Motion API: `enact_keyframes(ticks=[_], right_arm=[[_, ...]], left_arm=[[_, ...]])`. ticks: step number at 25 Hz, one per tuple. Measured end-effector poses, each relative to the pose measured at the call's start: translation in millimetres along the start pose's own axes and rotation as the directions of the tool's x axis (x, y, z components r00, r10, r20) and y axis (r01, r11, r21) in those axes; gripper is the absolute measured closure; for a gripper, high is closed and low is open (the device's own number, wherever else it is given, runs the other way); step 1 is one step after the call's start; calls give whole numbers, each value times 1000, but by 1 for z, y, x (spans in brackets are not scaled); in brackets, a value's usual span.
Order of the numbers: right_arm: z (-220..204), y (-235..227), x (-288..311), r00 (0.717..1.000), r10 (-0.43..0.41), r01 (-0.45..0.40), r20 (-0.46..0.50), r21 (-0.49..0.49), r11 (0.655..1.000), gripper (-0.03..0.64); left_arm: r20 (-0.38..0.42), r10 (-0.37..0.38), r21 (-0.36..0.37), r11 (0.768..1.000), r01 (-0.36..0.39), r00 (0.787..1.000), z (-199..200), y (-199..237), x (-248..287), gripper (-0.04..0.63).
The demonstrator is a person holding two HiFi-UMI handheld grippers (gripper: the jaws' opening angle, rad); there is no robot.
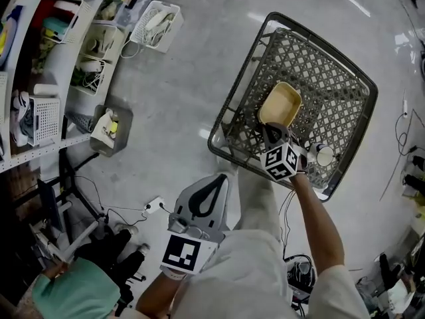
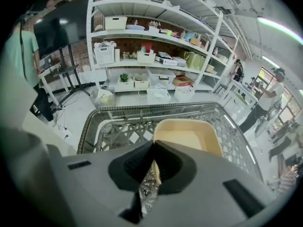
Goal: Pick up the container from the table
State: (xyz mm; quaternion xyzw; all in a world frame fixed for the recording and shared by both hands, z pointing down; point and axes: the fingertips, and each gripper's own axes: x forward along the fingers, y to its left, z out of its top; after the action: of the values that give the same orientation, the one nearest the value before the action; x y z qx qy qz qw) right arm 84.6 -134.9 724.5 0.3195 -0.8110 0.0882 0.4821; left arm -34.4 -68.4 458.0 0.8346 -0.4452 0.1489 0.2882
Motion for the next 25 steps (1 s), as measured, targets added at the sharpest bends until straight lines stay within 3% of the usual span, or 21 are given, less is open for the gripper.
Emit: enact_keyframes(ticks=[6, 13, 19, 25], right_arm=[[16, 0, -30, 997, -16, 11, 77, 73, 997, 592], [43, -5, -78, 984, -69, 55, 165, 92, 994, 592], [72, -16, -126, 960, -133, 107, 247, 118, 987, 592], [94, -26, -187, 919, -210, 159, 335, 172, 972, 592]], left_arm=[[22, -7, 19, 1000, 7, 1000, 8, -7, -8, 572], [53, -16, 37, 999, 14, 998, 15, -15, -21, 572], [87, -27, 119, 993, 16, 996, 22, -17, -33, 572], [122, -37, 135, 991, 20, 992, 35, -28, -43, 572]])
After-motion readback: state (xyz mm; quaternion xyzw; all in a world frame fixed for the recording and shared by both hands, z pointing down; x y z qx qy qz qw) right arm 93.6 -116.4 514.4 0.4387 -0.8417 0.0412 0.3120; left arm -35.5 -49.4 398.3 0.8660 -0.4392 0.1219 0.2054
